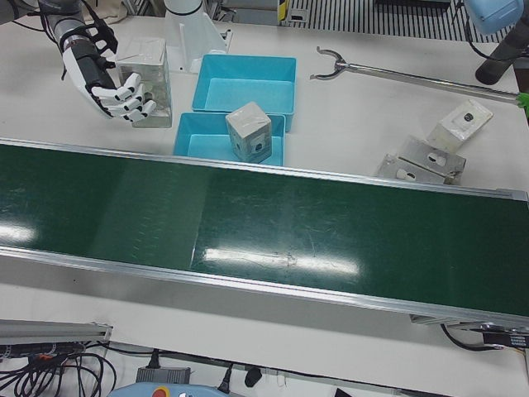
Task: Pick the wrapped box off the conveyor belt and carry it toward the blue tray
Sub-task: 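Lift the box off the belt and carry it toward the blue tray, then lower the box into the blue tray and open the right hand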
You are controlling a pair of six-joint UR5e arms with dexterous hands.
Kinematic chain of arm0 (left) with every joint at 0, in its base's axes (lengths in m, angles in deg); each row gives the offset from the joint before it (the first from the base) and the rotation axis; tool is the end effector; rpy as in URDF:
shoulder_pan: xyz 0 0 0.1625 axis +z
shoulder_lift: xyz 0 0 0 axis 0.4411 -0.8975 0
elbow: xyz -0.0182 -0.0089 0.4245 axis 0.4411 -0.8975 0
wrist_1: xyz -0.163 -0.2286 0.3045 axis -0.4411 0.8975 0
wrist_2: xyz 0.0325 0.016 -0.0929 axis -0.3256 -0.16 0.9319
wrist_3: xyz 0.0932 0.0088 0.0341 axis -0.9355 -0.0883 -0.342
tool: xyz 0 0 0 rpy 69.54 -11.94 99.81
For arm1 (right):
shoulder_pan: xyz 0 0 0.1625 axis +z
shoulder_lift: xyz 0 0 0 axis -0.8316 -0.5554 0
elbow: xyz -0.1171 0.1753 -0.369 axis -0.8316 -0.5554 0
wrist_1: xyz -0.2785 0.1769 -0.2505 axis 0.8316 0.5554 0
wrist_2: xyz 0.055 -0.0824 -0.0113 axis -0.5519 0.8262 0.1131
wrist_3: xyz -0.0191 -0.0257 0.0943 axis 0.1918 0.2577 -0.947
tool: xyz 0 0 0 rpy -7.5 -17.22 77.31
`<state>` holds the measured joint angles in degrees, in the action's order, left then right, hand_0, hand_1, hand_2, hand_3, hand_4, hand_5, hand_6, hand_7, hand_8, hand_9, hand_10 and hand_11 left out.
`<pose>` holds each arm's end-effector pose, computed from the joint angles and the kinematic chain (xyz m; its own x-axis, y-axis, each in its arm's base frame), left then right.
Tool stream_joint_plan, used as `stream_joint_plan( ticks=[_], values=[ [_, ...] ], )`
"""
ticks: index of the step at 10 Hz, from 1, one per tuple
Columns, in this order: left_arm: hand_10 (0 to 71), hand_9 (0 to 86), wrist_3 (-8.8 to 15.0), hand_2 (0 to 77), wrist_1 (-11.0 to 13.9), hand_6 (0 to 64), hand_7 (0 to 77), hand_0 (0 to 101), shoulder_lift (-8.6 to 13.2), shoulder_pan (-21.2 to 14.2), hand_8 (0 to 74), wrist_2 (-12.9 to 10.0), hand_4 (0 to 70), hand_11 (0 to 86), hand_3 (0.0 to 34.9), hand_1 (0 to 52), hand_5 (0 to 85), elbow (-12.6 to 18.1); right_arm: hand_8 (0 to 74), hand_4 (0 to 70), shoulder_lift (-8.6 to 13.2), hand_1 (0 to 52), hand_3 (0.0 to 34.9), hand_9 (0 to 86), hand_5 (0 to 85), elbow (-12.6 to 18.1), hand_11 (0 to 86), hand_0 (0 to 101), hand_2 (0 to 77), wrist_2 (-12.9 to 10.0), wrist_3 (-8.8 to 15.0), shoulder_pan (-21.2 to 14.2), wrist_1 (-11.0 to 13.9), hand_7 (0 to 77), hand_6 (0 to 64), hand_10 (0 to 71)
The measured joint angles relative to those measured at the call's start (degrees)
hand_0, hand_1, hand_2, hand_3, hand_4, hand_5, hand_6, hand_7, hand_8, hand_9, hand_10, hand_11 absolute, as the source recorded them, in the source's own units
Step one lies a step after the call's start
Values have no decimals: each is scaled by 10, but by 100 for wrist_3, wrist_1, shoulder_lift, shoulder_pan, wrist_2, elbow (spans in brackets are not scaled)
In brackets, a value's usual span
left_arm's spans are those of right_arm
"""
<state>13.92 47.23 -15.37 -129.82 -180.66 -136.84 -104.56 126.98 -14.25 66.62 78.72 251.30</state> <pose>-0.2244 -0.5051 0.5256 -0.9813 -0.1069 0.1602 -0.1559 -0.0476 -0.9866 -0.4962 -0.4064 0.1467 -0.8740 0.4836 0.0481 0.1970 0.4432 -0.8745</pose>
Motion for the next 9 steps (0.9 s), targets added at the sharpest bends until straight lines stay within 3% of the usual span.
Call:
stream_joint_plan(
  ticks=[2,3,4,6,7,8,9],
  values=[
    [5,0,0,11,0,0,5,0,0,0,5,0,0,0,0,0,11,0,322,453,78,5,29,687,436,-342,475,523,382,162,10,-69,-292,513,376,371],
    [5,0,0,11,0,0,5,0,0,0,5,0,0,0,0,0,11,0,322,420,122,16,19,687,409,-461,480,593,355,216,11,-109,-394,496,338,338],
    [5,0,0,11,0,0,5,0,0,0,5,0,0,0,0,0,11,0,322,251,187,16,61,687,245,-533,355,544,355,247,11,-133,-439,365,169,131],
    [0,0,0,11,0,0,5,0,0,0,5,0,0,0,0,0,11,0,322,251,311,16,61,687,245,-606,355,544,355,274,11,-162,-476,365,169,131],
    [5,0,0,5,0,0,5,0,0,0,5,0,0,0,0,0,11,0,180,120,347,284,177,573,180,-622,16,448,16,280,11,-164,-478,213,55,0],
    [0,0,0,5,0,0,5,0,0,0,5,0,0,0,0,0,11,0,180,120,367,284,177,573,180,-631,16,448,16,283,11,-164,-480,213,55,0],
    [0,0,0,11,0,0,5,0,0,0,5,0,0,0,0,0,11,0,87,131,380,229,171,529,185,-632,16,456,120,285,11,-164,-480,256,55,0]
  ],
)
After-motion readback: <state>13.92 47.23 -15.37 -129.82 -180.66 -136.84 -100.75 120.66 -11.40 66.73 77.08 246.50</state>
